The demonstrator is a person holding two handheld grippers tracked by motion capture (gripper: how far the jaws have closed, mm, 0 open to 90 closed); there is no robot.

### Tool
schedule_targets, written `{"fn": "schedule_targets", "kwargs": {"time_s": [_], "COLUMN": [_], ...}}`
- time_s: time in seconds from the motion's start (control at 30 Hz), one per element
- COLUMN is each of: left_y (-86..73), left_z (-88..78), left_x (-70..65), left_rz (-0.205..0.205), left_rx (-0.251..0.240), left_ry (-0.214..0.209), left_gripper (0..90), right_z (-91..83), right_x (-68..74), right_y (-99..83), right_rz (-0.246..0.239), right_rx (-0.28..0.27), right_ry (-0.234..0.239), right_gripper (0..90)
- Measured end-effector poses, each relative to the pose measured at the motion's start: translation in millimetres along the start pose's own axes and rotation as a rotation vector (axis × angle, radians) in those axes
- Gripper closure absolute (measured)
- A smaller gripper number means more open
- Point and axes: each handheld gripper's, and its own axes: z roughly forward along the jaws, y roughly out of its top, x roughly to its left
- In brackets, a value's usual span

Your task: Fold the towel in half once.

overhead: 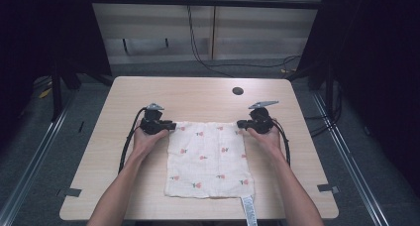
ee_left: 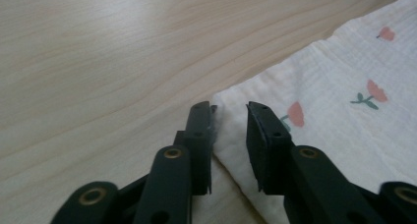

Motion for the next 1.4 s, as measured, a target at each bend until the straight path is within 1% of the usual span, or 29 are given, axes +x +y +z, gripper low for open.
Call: {"fn": "schedule_targets", "kwargs": {"time_s": [0.03, 0.07, 0.1, 0.13, 0.17, 0.2, 0.23, 0.27, 0.33, 0.37, 0.4, 0.47, 0.53, 0.57, 0.67, 0.7, 0.87, 0.97, 1.1, 1.17, 1.2, 1.23, 1.33, 1.4], "left_y": [0.3, 0.1, 0.2, 0.7, 1.6, 2.4, 3.5, 4.8, 7.8, 9.3, 10.8, 13.3, 15.3, 16.4, 18.7, 19.4, 20.1, 20.4, 23.2, 24.1, 24.4, 24.7, 27.8, 31.4], "left_z": [1.3, 1.5, 1.8, 0.6, -1.4, -3.4, -5.9, -8.4, -14.6, -18.2, -21.8, -28.1, -34.6, -38.0, -45.9, -48.0, -57.4, -63.5, -70.0, -71.2, -71.8, -72.8, -75.9, -79.2], "left_x": [-2.3, -3.2, -3.2, -4.6, -4.7, -5.4, -5.8, -7.3, -10.1, -11.0, -11.5, -16.3, -21.6, -23.6, -27.0, -27.2, -25.3, -24.6, -24.4, -23.4, -23.1, -22.6, -22.7, -24.1], "left_rz": [0.006, 0.013, 0.005, 0.008, 0.006, -0.01, -0.009, -0.008, 0.003, 0.008, 0.015, 0.033, 0.052, 0.06, 0.076, 0.084, 0.068, 0.052, 0.057, 0.067, 0.068, 0.064, 0.071, 0.082], "left_rx": [-0.003, -0.009, -0.003, -0.006, -0.015, -0.034, -0.041, -0.051, -0.07, -0.078, -0.082, -0.084, -0.103, -0.11, -0.122, -0.119, -0.139, -0.165, -0.175, -0.166, -0.166, -0.169, -0.173, -0.171], "left_ry": [0.013, 0.003, -0.027, -0.02, -0.027, -0.037, -0.044, -0.043, -0.053, -0.049, -0.061, -0.065, -0.067, -0.076, -0.081, -0.081, -0.096, -0.121, -0.109, -0.087, -0.081, -0.088, -0.078, -0.065], "left_gripper": [78.2, 85.4, 88.1, 88.4, 88.4, 88.4, 88.4, 88.4, 88.4, 88.4, 88.4, 88.4, 88.4, 88.4, 88.4, 88.4, 88.4, 88.5, 88.4, 88.4, 88.4, 88.4, 88.4, 88.4], "right_z": [-2.2, -3.9, -5.4, -7.8, -7.8, -8.9, -9.9, -10.7, -12.3, -13.2, -14.0, -15.1, -17.9, -17.9, -20.9, -21.7, -26.7, -30.6, -35.0, -36.5, -36.9, -38.0, -41.0, -43.8], "right_x": [-0.4, -1.9, -2.8, -4.3, -4.3, -4.6, -4.6, -4.5, -4.1, -4.3, -4.4, -5.0, -9.1, -9.1, -10.8, -11.1, -8.7, -7.0, -5.0, -4.9, -5.2, -4.9, -5.7, -5.8], "right_y": [0.2, 0.1, -0.3, -0.8, -0.8, -0.8, -0.7, -0.1, 1.1, 1.8, 2.4, 3.2, 2.5, 2.5, 3.0, 3.6, 9.5, 13.9, 19.0, 20.4, 20.9, 21.6, 24.9, 27.6], "right_rz": [0.008, 0.004, 0.007, 0.008, 0.008, 0.007, 0.017, 0.017, 0.022, 0.019, 0.017, 0.004, 0.018, 0.018, 0.026, 0.027, 0.027, 0.023, 0.017, 0.023, 0.017, 0.023, 0.014, 0.018], "right_rx": [-0.003, -0.006, -0.005, -0.013, -0.013, -0.019, -0.025, -0.03, -0.04, -0.049, -0.053, -0.034, -0.044, -0.044, -0.049, -0.058, -0.077, -0.092, -0.103, -0.101, -0.1, -0.097, -0.109, -0.116], "right_ry": [0.001, 0.005, 0.006, 0.018, 0.018, 0.013, 0.019, 0.019, 0.02, 0.025, 0.026, 0.015, 0.021, 0.021, 0.023, 0.027, 0.035, 0.04, 0.046, 0.048, 0.047, 0.046, 0.048, 0.044], "right_gripper": [87.0, 87.1, 87.1, 87.1, 87.1, 87.1, 87.1, 87.1, 87.1, 87.1, 87.1, 87.1, 87.1, 87.1, 87.1, 87.1, 87.1, 87.1, 87.0, 87.0, 87.0, 87.0, 87.1, 87.1]}}
